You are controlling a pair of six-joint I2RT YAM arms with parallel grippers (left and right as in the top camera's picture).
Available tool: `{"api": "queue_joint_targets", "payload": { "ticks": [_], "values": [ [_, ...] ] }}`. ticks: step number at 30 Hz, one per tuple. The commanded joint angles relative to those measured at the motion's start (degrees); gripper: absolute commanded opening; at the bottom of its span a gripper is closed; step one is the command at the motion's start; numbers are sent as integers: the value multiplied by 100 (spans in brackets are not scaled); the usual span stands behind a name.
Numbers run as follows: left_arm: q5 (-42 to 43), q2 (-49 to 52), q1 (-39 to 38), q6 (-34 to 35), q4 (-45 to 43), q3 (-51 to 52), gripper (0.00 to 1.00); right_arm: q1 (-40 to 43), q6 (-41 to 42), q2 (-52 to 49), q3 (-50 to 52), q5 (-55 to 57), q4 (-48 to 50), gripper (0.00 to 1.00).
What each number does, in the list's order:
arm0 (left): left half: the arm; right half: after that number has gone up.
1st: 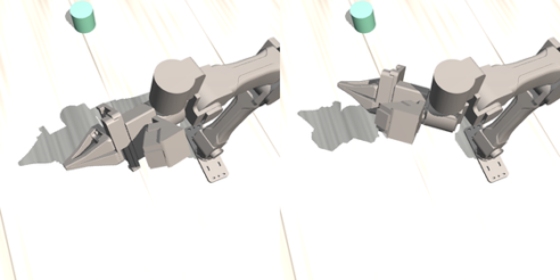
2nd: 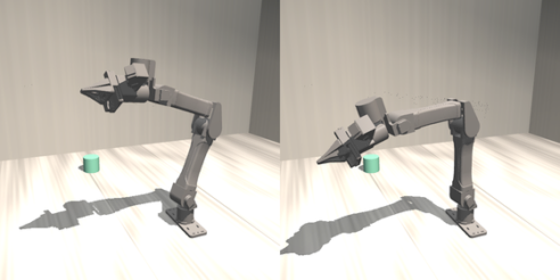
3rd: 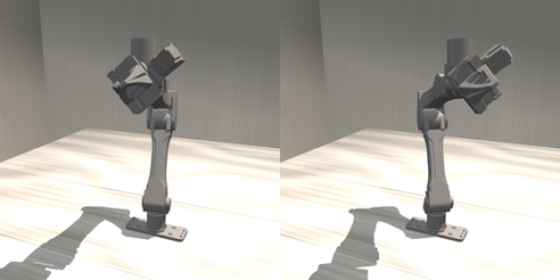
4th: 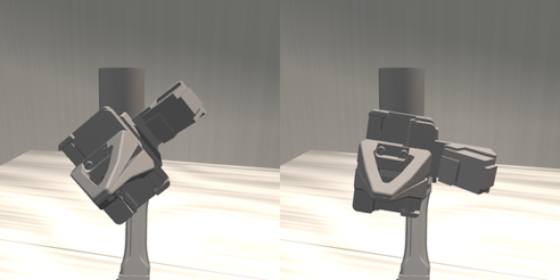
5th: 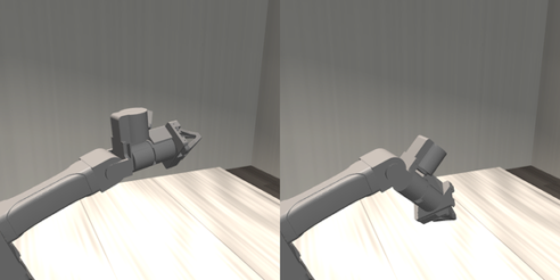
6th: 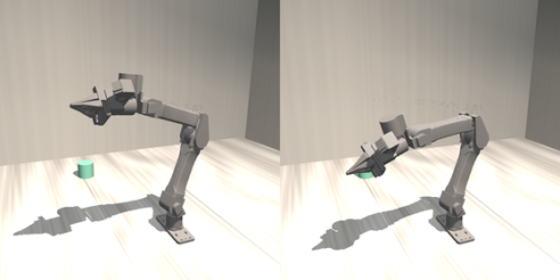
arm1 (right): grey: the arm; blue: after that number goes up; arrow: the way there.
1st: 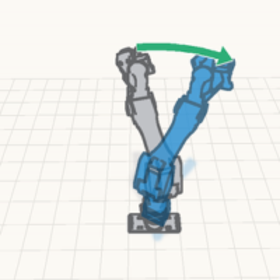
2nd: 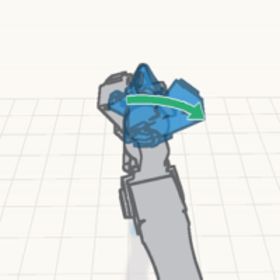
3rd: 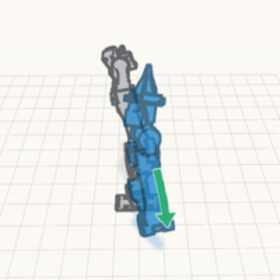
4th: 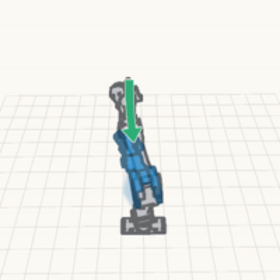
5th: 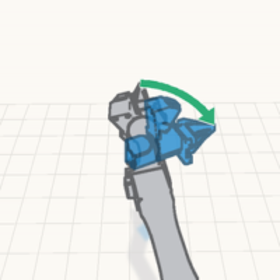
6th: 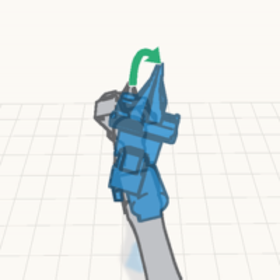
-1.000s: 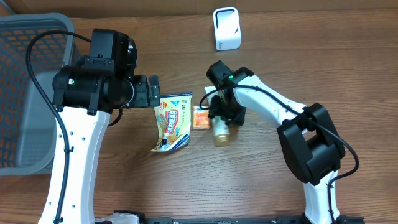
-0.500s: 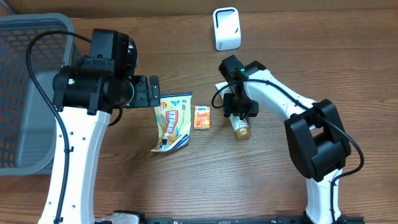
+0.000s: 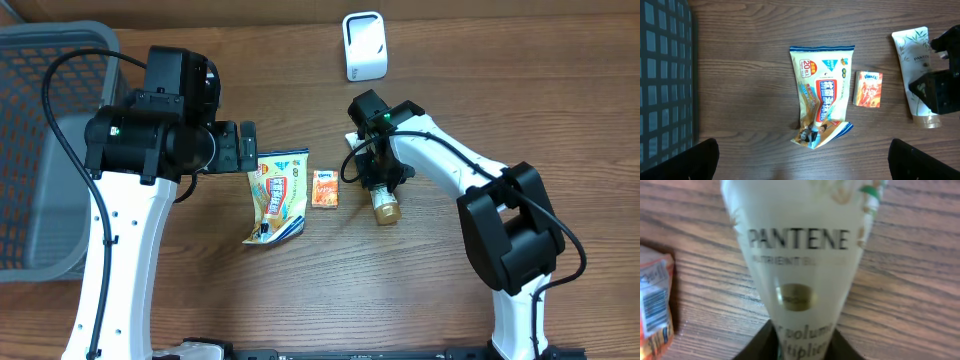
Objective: Scan the item barcode
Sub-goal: 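Grasp the Pantene tube with the right gripper and lift it, then carry the Pantene tube up to the white scanner and hold it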
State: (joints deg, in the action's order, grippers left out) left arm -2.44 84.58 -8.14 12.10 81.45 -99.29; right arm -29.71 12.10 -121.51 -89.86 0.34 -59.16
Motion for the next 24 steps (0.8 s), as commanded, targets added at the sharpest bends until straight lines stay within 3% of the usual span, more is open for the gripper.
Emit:
{"api": "queue_joint_targets", "payload": {
  "ticks": [1, 4, 14, 24],
  "values": [
    [-59, 46, 24, 79, -7, -105, 100, -15, -52, 96, 52, 361, 87, 18],
    [-59, 46, 24, 76, -7, -105, 100, -15, -57, 98, -48, 535, 79, 4],
    [-59, 46, 24, 76, -7, -105, 100, 223, -20, 98, -1528, 896, -133, 4],
    [-57, 46, 24, 79, -7, -105, 100, 439, -20, 72, -2186, 800, 1945, 4]
  ]
}}
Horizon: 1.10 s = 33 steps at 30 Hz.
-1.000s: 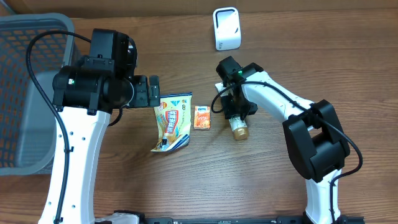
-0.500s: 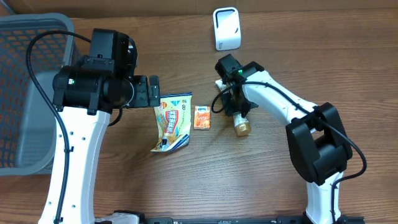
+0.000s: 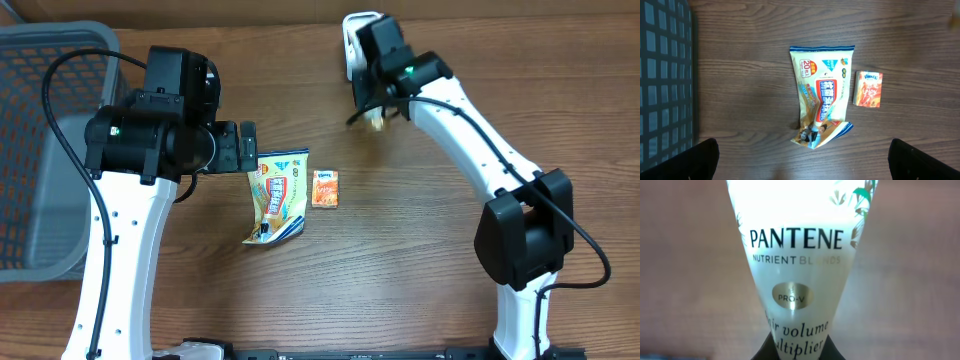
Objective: Scan the item barcode
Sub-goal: 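Carry the Pantene tube up to the white scanner and hold it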
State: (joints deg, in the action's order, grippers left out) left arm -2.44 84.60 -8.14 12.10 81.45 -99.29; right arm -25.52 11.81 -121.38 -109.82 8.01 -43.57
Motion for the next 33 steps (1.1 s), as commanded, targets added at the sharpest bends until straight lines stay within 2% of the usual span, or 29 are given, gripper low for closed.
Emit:
{"api": "queue_joint_targets", "payload": {
  "ticks": [1, 6, 13, 18, 33],
  "values": [
    [-59, 44, 24, 76, -7, -105, 100, 20, 11, 44, -190, -61, 605, 4],
    [-59, 44, 24, 79, -7, -105, 100, 20, 190, -214, -190, -341, 1646, 4],
    [-57, 44, 24, 79, -4, -105, 100, 146, 791, -310, -190, -382, 2216, 4],
    [-57, 44, 24, 76, -7, -105, 100, 280, 1281, -498, -190, -483, 2481, 4],
    [-59, 44, 24, 76, -7, -105, 100, 649, 2839, -857, -190, -2229, 2570, 4]
  ]
}}
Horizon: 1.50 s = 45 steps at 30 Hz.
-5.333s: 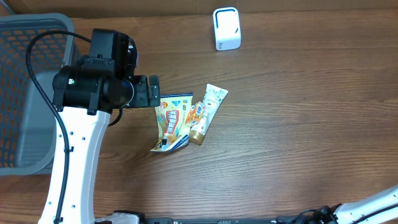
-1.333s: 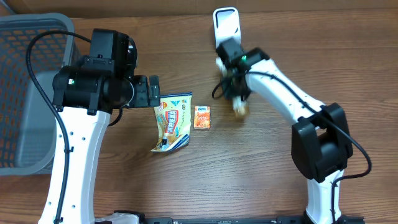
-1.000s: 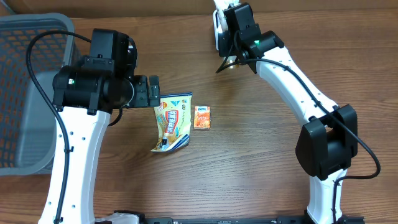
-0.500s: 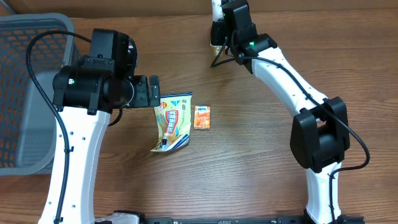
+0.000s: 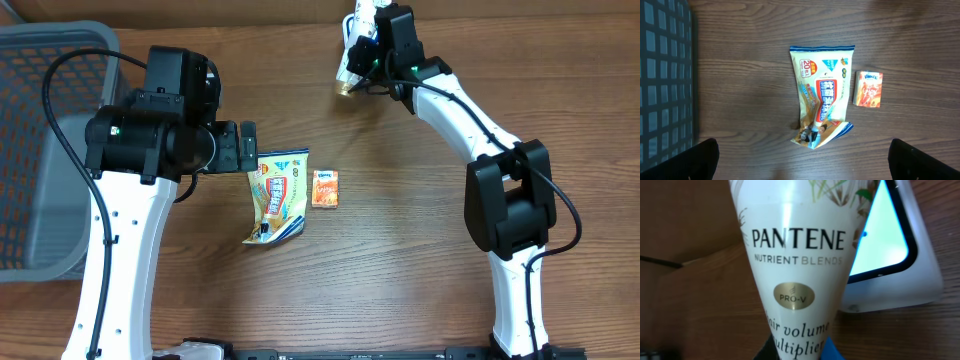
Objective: Scan the item barcode
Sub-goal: 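Carry the Pantene tube up to the white scanner and hold it, then carry the Pantene tube off to the right side of the table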
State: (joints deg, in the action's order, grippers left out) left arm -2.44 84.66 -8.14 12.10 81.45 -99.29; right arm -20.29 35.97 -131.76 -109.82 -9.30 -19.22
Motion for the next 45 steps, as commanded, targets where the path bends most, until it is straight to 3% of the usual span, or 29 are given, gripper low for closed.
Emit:
{"api": "queue_joint_targets", "payload": {
  "ticks": [1, 18, 26, 32, 37, 41, 45],
  "values": [
    [-57, 37, 24, 79, -7, -105, 100, 157, 437, 181, -190, -525, 118, 4],
    [-57, 37, 24, 79, -4, -105, 100, 975, 413, 592, -208, -772, -354, 4],
    [-57, 37, 24, 79, -7, -105, 100, 2730, 389, 1338, -205, -682, -1488, 4],
    [-57, 37, 24, 76, -7, -105, 99, 4105, -310, 1270, -188, -258, -2739, 4],
    [-57, 37, 24, 79, -7, -105, 100, 4854, -1784, 1150, -107, -68, -2955, 4],
    [-57, 37, 24, 79, -7, -105, 100, 5257, -1934, 1032, -103, 719, -3154, 4],
    [-57, 37, 24, 79, -7, -105, 100, 5604, -2389, 831, -103, 728, -3145, 4]
  ]
}}
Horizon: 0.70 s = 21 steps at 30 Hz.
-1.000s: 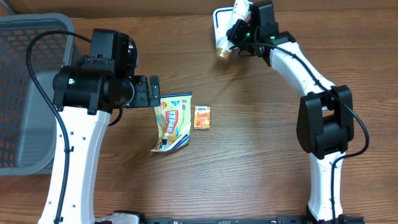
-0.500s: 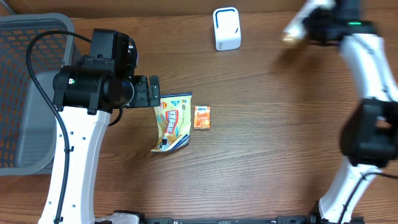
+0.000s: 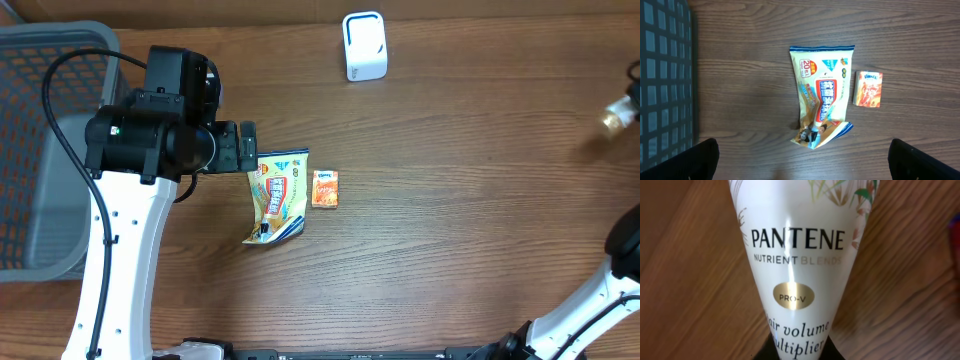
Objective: Scan the item barcode
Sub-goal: 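Carry the Pantene tube off to the right side of the table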
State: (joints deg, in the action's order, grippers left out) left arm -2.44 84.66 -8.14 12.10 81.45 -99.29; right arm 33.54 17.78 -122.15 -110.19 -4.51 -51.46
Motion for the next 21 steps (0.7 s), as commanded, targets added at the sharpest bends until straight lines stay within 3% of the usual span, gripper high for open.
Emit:
{"api": "queue_joint_targets", "payload": {
  "ticks": [1, 13, 18, 20, 21],
  "values": [
    [-57, 37, 24, 79, -7, -105, 100, 308, -570, -199, -66, 256, 76, 4],
    [-59, 37, 24, 79, -7, -105, 100, 785, -584, -990, -66, 251, 343, 4],
    [-57, 37, 24, 76, -11, -105, 100, 946, -560, -1064, -68, 758, 444, 4],
    [-57, 37, 24, 79, -11, -105, 100, 1036, -564, -1064, -72, 833, 459, 8],
    [-57, 37, 24, 76, -9, -105, 100, 1088, -562, -1064, -72, 828, 439, 15]
  ]
}}
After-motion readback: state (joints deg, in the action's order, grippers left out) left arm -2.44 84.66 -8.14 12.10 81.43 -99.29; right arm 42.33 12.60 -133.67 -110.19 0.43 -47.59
